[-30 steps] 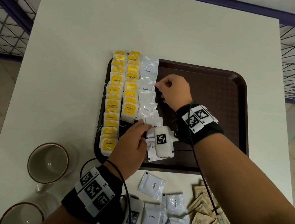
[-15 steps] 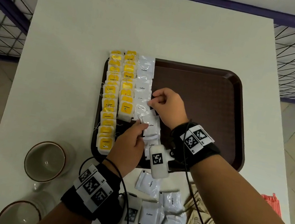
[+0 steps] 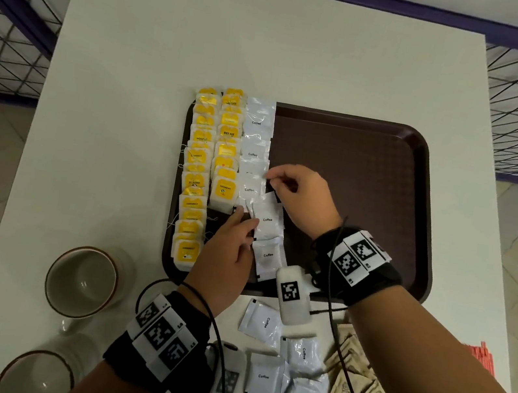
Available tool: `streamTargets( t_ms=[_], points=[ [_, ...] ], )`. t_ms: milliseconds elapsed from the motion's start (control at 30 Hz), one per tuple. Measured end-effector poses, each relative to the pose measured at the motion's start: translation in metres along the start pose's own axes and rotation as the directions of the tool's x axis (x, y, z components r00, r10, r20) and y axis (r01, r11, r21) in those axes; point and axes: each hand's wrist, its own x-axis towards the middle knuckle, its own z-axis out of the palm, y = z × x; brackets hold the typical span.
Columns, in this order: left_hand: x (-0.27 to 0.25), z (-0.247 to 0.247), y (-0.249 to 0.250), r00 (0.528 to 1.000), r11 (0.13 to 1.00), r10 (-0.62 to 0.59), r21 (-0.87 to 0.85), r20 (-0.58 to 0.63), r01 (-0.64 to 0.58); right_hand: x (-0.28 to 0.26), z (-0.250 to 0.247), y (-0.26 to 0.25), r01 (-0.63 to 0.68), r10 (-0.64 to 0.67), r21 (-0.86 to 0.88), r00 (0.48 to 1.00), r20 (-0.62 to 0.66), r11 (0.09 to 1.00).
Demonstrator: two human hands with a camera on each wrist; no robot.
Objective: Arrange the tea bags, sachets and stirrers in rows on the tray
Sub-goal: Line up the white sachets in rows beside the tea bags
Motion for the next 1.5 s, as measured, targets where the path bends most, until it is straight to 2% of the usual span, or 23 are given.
streamTargets(
  t_ms=[133,233,333,433,533,600,700,767,967,1200,1500],
  points=[
    [0.004,0.002,0.002,1.000,0.994,0.006,0.106,0.030,-0.009,-0.011,0.009,0.006,0.213,-0.195,-0.143,0.972,0.130,0.966],
    [0.008,0.003,0.004,0.999,0.989,0.020,0.146,0.029,-0.024,-0.014,0.017,0.010,0.252,-0.219,-0.264,0.964,0.150,0.931],
    [0.009,0.003,0.006,0.999,0.989,0.020,0.144,0.035,-0.025,-0.015,0.018,0.013,0.237,-0.210,-0.278,0.970,0.123,0.931],
    [0.008,0.002,0.007,0.999,0.991,0.023,0.130,0.024,-0.026,-0.018,0.013,0.008,0.197,-0.178,-0.195,0.978,0.110,0.961],
    [0.004,0.001,0.003,1.000,0.997,0.005,0.077,0.005,-0.005,-0.021,0.002,0.007,0.023,-0.026,-0.133,0.999,-0.019,0.991],
    [0.001,0.000,0.001,1.000,0.999,-0.012,0.031,0.001,0.012,-0.026,-0.004,0.013,-0.111,0.098,-0.148,0.991,-0.088,0.983],
    [-0.004,-0.001,0.000,0.999,0.999,-0.035,0.015,-0.013,0.035,-0.041,-0.009,0.017,-0.208,0.210,-0.134,0.978,0.000,0.969],
    [-0.006,0.001,-0.002,0.999,0.999,-0.041,0.009,-0.013,0.041,-0.052,-0.004,0.016,-0.208,0.211,-0.103,0.977,0.026,0.973],
    [-0.012,0.007,-0.004,0.998,0.999,-0.034,-0.020,-0.050,0.033,-0.062,0.019,0.013,-0.166,0.165,-0.002,0.984,-0.061,0.986],
    [-0.012,0.007,-0.005,0.998,1.000,-0.008,0.007,-0.064,0.008,-0.063,0.023,0.013,-0.141,0.142,0.025,0.986,-0.084,0.990],
    [-0.011,0.008,-0.005,0.997,0.999,-0.010,-0.031,-0.082,0.008,-0.066,0.025,0.014,-0.173,0.185,0.131,0.978,-0.093,0.976]
  ],
)
